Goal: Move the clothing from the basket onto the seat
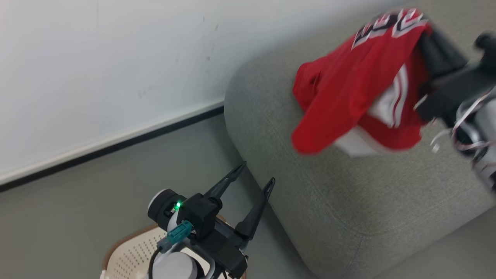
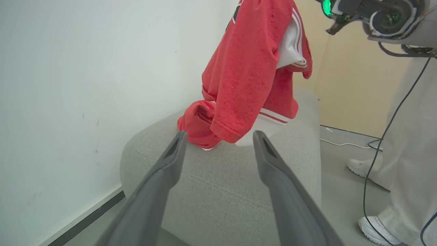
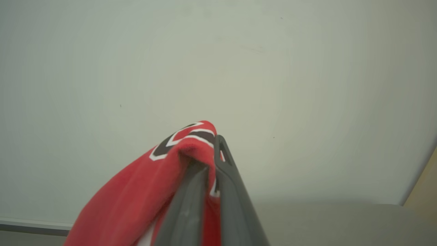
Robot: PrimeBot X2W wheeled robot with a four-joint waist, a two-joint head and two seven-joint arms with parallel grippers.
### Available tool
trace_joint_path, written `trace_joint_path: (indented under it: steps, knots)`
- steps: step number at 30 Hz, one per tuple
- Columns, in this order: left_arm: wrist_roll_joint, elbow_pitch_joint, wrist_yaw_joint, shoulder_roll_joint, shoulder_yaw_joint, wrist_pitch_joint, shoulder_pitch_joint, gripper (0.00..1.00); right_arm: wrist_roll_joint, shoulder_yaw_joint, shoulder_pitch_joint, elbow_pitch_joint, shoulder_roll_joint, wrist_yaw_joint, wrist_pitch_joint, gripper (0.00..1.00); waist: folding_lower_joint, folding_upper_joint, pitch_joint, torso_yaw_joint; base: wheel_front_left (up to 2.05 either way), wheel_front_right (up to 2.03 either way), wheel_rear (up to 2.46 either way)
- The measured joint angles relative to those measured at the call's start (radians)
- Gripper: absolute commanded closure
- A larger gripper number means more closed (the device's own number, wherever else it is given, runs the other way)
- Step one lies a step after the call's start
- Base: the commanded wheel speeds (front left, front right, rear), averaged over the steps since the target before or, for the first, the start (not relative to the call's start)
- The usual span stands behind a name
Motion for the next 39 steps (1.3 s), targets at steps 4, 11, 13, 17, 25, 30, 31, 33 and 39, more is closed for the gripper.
trace_joint_path:
  steps: [4, 11, 13, 17, 25, 30, 31, 33, 39]
  knots:
    - [0.012, -0.045, 0.003, 0.030, 0.002, 0.008, -0.009, 0.00, 0.002, -0.037, -0.109, 0.050, -0.019, 0.000, 0.024, 1.00, 0.0000, 0.0000, 0.050, 0.019, 0.00, 0.00, 0.00]
    - [0.043, -0.127, 0.014, 0.093, 0.027, 0.030, -0.026, 0.00, 0.001, -0.096, -0.257, 0.145, -0.066, -0.022, 0.056, 1.00, 0.0001, 0.0000, 0.137, 0.069, 0.00, 0.00, 0.00]
    - [0.049, -0.153, 0.014, 0.106, 0.032, 0.036, -0.035, 0.00, 0.001, -0.111, -0.281, 0.174, -0.082, -0.035, 0.063, 1.00, 0.0002, 0.0001, 0.162, 0.085, 0.00, 0.00, 0.00]
    - [0.058, -0.196, 0.014, 0.123, 0.040, 0.048, -0.049, 0.00, 0.002, -0.133, -0.311, 0.207, -0.105, -0.050, 0.070, 1.00, 0.0002, 0.0001, 0.202, 0.109, 0.00, 0.00, 0.00]
    - [0.075, -0.293, 0.015, 0.170, 0.059, 0.079, -0.082, 0.00, 0.001, -0.160, -0.366, 0.260, -0.109, -0.108, 0.067, 1.00, 0.0002, 0.0001, 0.316, 0.159, 0.00, 0.00, 0.00]
    - [0.087, -0.340, 0.018, 0.190, 0.075, 0.096, -0.103, 0.00, 0.000, -0.155, -0.367, 0.302, -0.046, -0.132, 0.056, 1.00, 0.0001, 0.0001, 0.390, 0.178, 0.00, 0.00, 0.00]
    - [0.095, -0.349, 0.022, 0.194, 0.077, 0.104, -0.107, 0.00, 0.000, -0.150, -0.367, 0.308, -0.030, -0.132, 0.052, 1.00, 0.0002, 0.0001, 0.405, 0.180, 0.00, 0.00, 0.00]
    - [0.103, -0.366, 0.022, 0.201, 0.081, 0.114, -0.118, 0.00, 0.000, -0.142, -0.363, 0.324, -0.002, -0.132, 0.047, 1.00, 0.0001, 0.0001, 0.435, 0.184, 0.00, 0.00, 0.00]
    - [0.113, -0.406, 0.022, 0.224, 0.098, 0.133, -0.159, 0.00, 0.000, -0.134, -0.352, 0.377, 0.035, -0.142, 0.032, 1.00, 0.0001, 0.0001, 0.521, 0.185, 0.00, 0.00, 0.00]
